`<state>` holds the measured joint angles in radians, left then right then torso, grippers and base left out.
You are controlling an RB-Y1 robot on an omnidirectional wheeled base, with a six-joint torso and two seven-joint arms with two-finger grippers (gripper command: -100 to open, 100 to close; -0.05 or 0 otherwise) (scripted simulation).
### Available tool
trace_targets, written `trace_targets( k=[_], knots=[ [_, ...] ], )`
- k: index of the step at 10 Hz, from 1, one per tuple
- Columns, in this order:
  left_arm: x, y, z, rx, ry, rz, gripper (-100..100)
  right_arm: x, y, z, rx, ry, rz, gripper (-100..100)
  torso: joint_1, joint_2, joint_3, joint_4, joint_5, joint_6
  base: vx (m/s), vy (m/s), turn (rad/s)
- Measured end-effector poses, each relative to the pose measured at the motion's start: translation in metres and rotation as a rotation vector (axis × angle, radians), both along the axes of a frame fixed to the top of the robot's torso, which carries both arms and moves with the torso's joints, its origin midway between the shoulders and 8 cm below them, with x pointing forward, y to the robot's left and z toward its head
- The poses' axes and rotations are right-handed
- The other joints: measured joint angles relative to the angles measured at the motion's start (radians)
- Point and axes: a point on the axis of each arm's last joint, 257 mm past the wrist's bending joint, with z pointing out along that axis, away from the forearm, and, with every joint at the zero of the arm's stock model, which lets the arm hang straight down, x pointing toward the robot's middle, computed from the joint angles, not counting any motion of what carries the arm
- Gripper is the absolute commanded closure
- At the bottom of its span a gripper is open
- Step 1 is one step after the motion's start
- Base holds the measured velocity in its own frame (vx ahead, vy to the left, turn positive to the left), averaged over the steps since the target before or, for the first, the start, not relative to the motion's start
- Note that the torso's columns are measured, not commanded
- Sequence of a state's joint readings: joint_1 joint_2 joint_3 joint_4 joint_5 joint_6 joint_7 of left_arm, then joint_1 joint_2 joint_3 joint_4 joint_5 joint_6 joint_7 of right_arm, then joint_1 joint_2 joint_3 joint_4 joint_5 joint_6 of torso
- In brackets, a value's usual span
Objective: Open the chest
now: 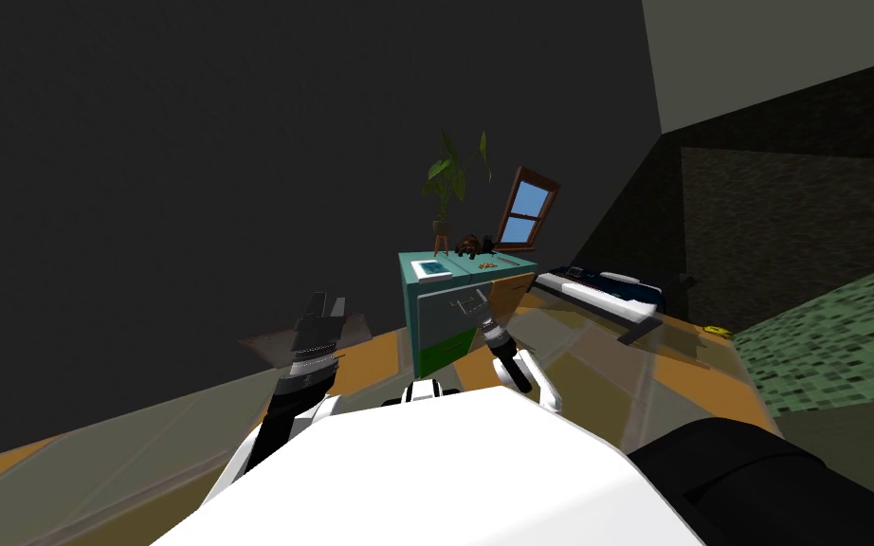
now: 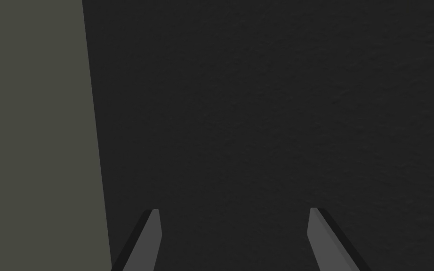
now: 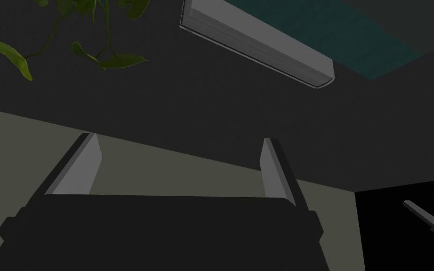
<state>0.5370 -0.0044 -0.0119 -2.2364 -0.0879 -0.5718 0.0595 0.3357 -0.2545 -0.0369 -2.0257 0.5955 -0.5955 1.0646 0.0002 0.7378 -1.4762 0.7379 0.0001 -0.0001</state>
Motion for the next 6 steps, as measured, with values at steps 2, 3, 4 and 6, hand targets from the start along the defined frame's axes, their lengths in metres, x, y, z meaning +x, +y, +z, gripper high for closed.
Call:
trace_targets(
  k=[2,3,4,6],
  knots=[
    [0.0,0.0,0.0,0.0,0.0,0.0,0,0.003,0.0,-0.006,-0.063,-0.016,-0.026,-100,0.0,0.0,0.0,0.0,0.0,0.0,0.02,0.023,-0.047],
    [0.0,0.0,0.0,0.0,0.0,0.0,0,0.003,0.001,-0.009,-0.099,-0.027,-0.041,-100,0.0,0.0,0.0,0.0,0.0,0.0,0.026,0.027,-0.078],
    [0.0,0.0,0.0,0.0,0.0,0.0,0,0.005,0.001,-0.013,-0.146,-0.035,-0.057,-100,0.0,0.0,0.0,0.0,0.0,0.0,0.021,0.023,-0.034],
    [0.0,0.0,0.0,0.0,0.0,0.0,0,0.006,0.001,-0.018,-0.199,-0.051,-0.08,-100,-0.001,0.001,0.001,0.0,0.0,0.0,0.017,0.01,-0.03]
  ],
)
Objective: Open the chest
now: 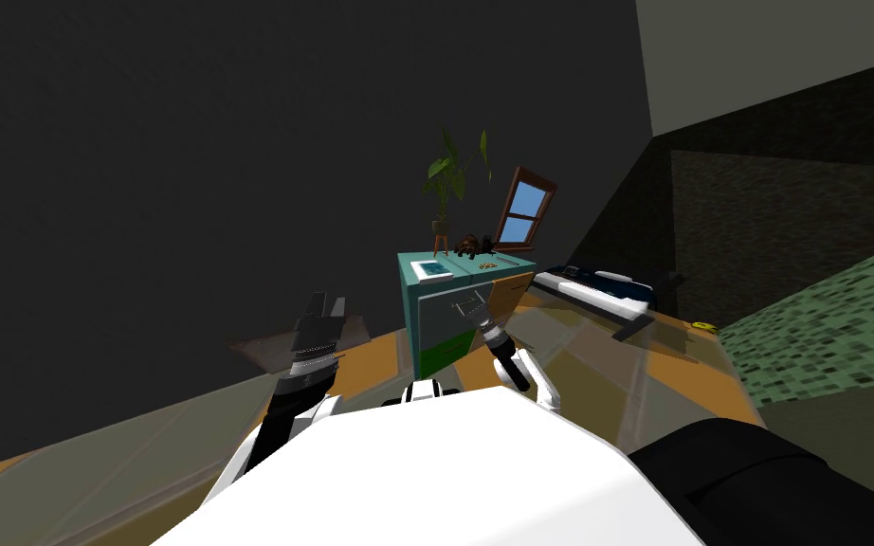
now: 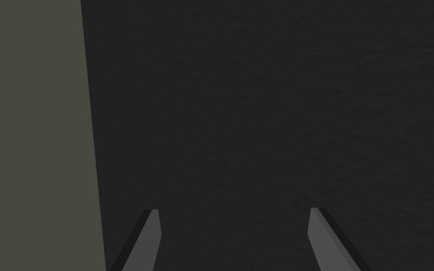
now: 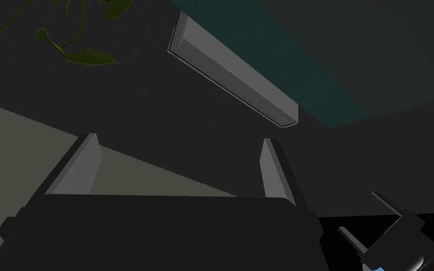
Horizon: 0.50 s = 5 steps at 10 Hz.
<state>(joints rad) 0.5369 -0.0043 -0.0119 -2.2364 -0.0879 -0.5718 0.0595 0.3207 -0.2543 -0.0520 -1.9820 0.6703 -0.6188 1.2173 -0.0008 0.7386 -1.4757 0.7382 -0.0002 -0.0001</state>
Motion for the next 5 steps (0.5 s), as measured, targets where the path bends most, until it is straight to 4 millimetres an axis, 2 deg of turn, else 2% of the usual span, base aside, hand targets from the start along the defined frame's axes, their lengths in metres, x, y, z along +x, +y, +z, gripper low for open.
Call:
trace_targets(
  k=[5],
  knots=[
    [0.0,0.0,0.0,0.0,0.0,0.0,0,0.006,0.0,-0.021,-0.165,-0.034,-0.061,-100,0.0,0.0,0.0,0.0,0.0,0.0,0.019,0.014,-0.041]
  ],
)
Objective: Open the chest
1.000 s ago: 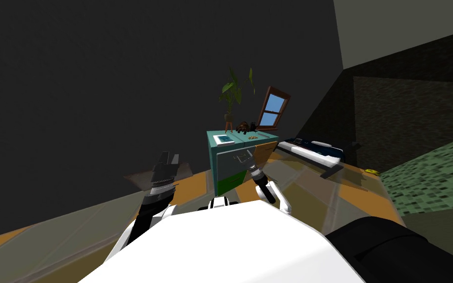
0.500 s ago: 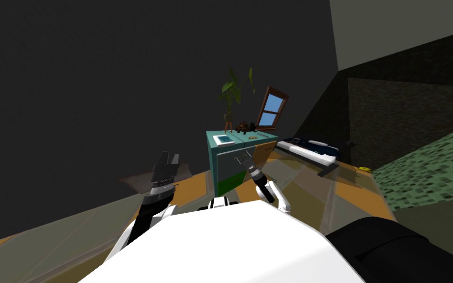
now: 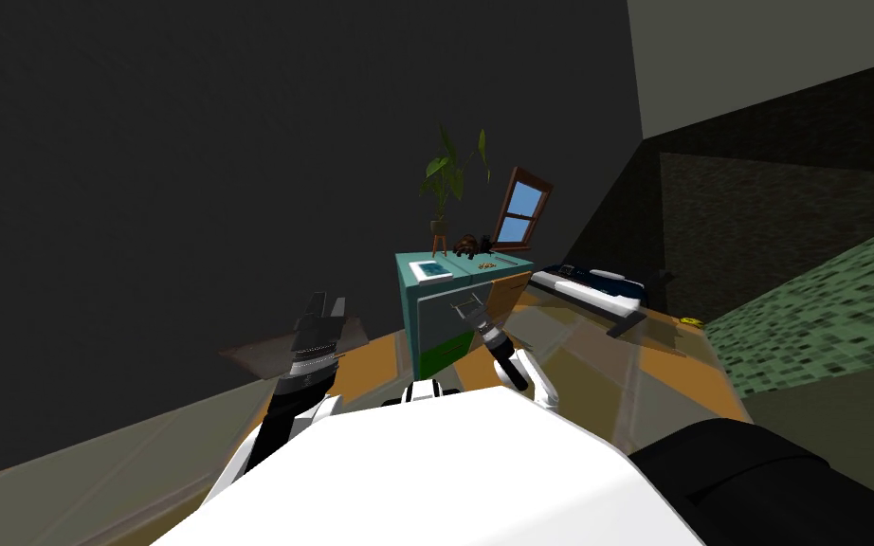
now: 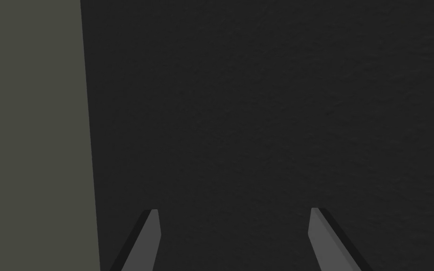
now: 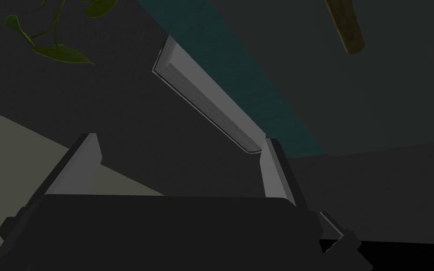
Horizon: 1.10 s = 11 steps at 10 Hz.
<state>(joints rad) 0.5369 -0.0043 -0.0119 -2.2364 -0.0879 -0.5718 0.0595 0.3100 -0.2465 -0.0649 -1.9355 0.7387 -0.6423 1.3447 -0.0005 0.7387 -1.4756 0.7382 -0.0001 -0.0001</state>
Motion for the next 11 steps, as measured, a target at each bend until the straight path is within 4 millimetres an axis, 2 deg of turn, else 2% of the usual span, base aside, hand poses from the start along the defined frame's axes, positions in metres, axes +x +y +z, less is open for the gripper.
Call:
trace_targets(
  k=[11],
  knots=[
    [0.0,0.0,0.0,0.0,0.0,0.0,0,0.01,-0.005,-0.059,-0.379,-0.063,-0.127,-100,0.0,-0.001,0.0,0.0,0.0,0.0,0.022,0.009,-0.051]
  ],
)
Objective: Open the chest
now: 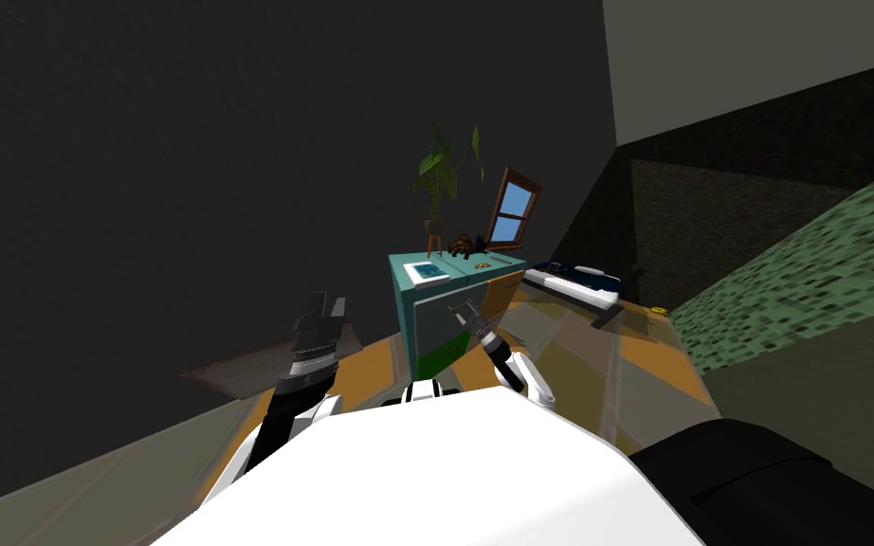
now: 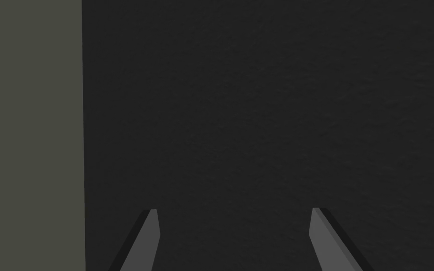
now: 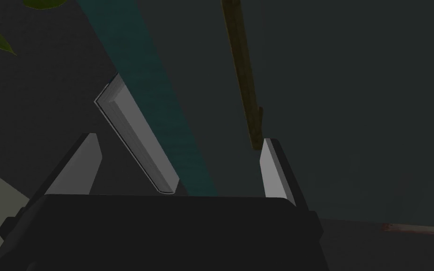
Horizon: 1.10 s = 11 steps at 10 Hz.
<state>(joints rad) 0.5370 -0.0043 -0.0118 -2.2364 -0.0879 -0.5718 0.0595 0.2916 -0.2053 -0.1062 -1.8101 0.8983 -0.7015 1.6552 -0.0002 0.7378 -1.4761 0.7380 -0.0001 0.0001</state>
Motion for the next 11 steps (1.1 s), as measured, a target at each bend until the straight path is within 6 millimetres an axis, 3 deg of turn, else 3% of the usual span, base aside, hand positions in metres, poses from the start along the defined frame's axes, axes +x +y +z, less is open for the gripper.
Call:
trace_targets(
  k=[11],
  knots=[
    [0.0,0.0,0.0,0.0,0.0,0.0,0,0.003,0.007,-0.048,-0.233,-0.038,-0.094,-100,0.0,0.0,0.0,0.0,0.0,0.0,0.021,0.002,-0.049]
  ],
)
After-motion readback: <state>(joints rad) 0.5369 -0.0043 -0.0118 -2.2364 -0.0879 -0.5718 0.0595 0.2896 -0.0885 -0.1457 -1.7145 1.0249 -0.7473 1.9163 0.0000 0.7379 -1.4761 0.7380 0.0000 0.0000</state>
